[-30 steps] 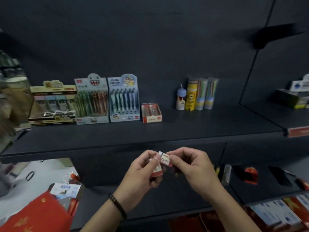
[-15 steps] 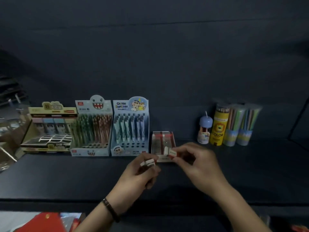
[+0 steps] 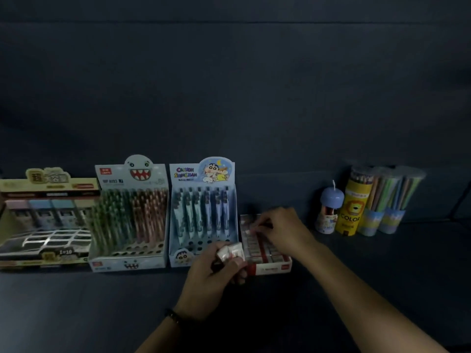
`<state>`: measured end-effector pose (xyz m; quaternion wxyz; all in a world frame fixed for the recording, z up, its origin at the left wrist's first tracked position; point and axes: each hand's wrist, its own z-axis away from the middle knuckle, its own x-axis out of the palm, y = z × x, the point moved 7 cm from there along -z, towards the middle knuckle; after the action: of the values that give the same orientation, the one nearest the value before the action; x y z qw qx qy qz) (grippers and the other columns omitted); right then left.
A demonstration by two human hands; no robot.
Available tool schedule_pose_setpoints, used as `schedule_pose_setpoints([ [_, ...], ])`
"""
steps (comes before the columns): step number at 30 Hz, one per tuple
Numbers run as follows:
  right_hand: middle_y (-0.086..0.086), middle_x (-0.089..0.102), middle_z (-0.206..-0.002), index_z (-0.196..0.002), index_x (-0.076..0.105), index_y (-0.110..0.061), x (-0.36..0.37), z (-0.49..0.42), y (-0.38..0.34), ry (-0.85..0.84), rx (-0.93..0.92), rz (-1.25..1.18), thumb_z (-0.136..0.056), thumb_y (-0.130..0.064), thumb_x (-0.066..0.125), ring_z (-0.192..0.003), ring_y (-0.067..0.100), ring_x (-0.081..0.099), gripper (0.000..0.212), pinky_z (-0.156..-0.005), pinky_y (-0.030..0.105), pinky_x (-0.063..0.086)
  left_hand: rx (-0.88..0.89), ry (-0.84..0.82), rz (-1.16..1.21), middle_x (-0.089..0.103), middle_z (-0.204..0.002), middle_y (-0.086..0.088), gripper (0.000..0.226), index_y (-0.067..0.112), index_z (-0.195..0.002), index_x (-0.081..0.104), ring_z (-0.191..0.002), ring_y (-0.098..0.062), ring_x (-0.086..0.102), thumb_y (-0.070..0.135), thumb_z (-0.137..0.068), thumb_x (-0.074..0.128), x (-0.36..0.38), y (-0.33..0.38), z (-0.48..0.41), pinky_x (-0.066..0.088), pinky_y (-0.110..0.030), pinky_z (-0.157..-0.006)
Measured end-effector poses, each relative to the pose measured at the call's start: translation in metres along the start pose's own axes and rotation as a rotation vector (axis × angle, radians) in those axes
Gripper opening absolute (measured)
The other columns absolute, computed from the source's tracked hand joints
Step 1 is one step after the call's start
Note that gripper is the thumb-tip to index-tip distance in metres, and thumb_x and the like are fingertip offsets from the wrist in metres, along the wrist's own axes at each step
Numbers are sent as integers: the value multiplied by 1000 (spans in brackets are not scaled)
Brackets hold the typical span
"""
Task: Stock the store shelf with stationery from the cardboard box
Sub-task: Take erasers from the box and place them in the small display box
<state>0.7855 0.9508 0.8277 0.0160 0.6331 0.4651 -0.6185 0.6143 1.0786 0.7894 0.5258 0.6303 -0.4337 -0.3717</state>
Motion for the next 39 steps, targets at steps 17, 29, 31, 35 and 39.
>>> schedule_pose_setpoints([
  [17, -8, 78, -105, -95, 85, -25, 14, -9, 1, 94, -12, 79, -95, -12, 75, -94, 4, 68, 16, -88, 11, 45, -94, 39, 214, 73, -90, -20, 15, -6, -112, 60, -78, -30, 71, 7, -105, 57, -4, -15, -6, 59, -39, -70],
  [29, -13, 79, -98, -106, 80, -31, -24, 80, -45, 181, -46, -505, -87, -22, 85, -95, 6, 75, 22, -87, 28, 59, -91, 42, 355, 74, -90, -16, 18, -2, -107, 69, -76, -23, 68, 12, -95, 69, 15, 12, -13, 57, -31, -65],
  [31, -12, 79, -100, -109, 78, -33, -24, 89, -48, 154, -65, -545, -84, -18, 88, -95, 10, 75, 31, -87, 33, 61, -93, 32, 359, 73, -92, -16, 21, 2, -105, 70, -79, -24, 67, 18, -91, 73, 21, 14, -20, 59, -37, -72],
  [35, -17, 72, -97, -108, 80, -33, -37, 92, -43, 354, -153, -349, -80, -15, 91, -91, 9, 72, 35, -78, 21, 57, -61, -4, 273, 72, -90, -17, 15, 5, -100, 71, -75, -23, 63, 19, -96, 70, 30, 18, -30, 55, -36, -68],
  [39, -21, 68, -104, -114, 81, -26, -44, 88, -34, 443, -227, -213, -82, -10, 87, -97, -2, 68, 36, -83, 10, 50, 95, -49, -22, 75, -90, -1, 8, 18, -99, 72, -71, -11, 66, 22, -102, 65, 33, 32, -38, 50, -24, -62],
])
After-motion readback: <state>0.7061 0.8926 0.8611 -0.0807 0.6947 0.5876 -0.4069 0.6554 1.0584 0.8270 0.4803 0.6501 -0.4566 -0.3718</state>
